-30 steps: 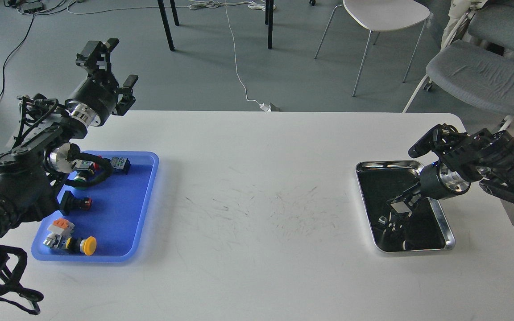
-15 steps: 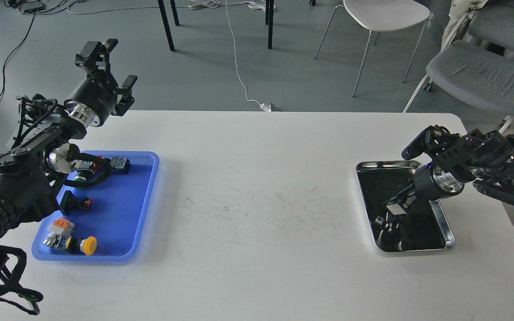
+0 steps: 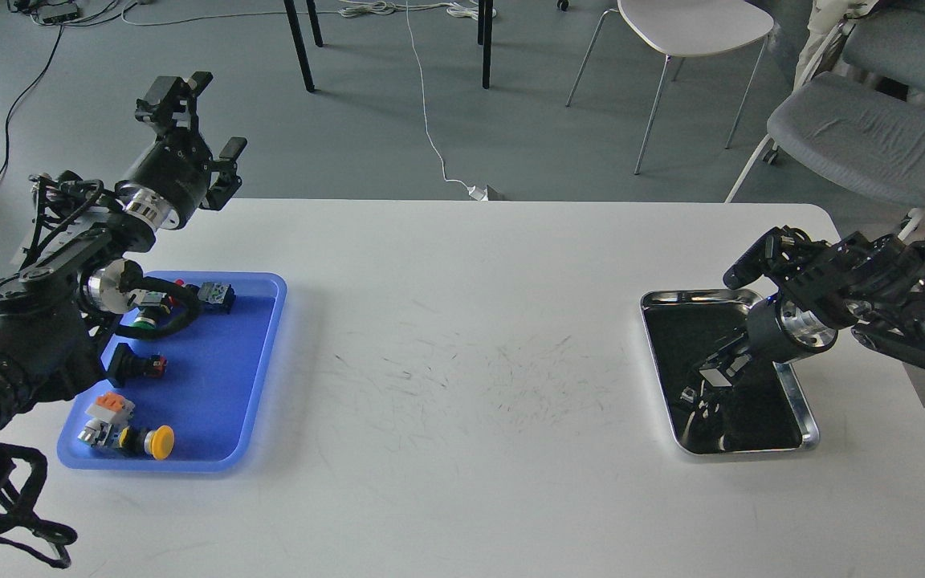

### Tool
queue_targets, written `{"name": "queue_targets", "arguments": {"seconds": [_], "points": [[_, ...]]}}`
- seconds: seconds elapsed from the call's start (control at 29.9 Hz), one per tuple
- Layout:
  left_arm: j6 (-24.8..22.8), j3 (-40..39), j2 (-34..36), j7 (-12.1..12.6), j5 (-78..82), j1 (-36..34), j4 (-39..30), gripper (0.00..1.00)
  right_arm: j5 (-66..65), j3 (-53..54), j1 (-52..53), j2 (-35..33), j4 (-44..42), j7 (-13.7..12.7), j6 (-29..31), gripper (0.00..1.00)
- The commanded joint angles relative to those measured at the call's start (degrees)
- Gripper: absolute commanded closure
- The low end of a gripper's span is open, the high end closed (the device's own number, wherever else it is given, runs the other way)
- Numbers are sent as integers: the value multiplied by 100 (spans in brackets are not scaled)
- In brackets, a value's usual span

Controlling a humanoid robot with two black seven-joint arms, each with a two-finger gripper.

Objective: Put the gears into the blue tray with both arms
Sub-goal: 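Grasp the small black part in the metal tray with the right gripper, then lift the black part and carry it toward the table centre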

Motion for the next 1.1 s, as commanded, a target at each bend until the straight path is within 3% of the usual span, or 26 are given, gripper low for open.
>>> {"name": "queue_targets", "arguments": {"seconds": [0.0, 0.47, 1.07], "points": [[-1, 1, 1, 0, 0, 0, 0, 1, 0, 0, -9, 2, -8, 0, 11, 54], [8, 1, -8, 0, 9, 44, 0, 1, -35, -114, 35, 2, 18, 0, 99, 77], [17, 9, -43, 0, 18, 79, 0, 1, 9, -88, 351, -7, 18, 0, 107, 94]]}}
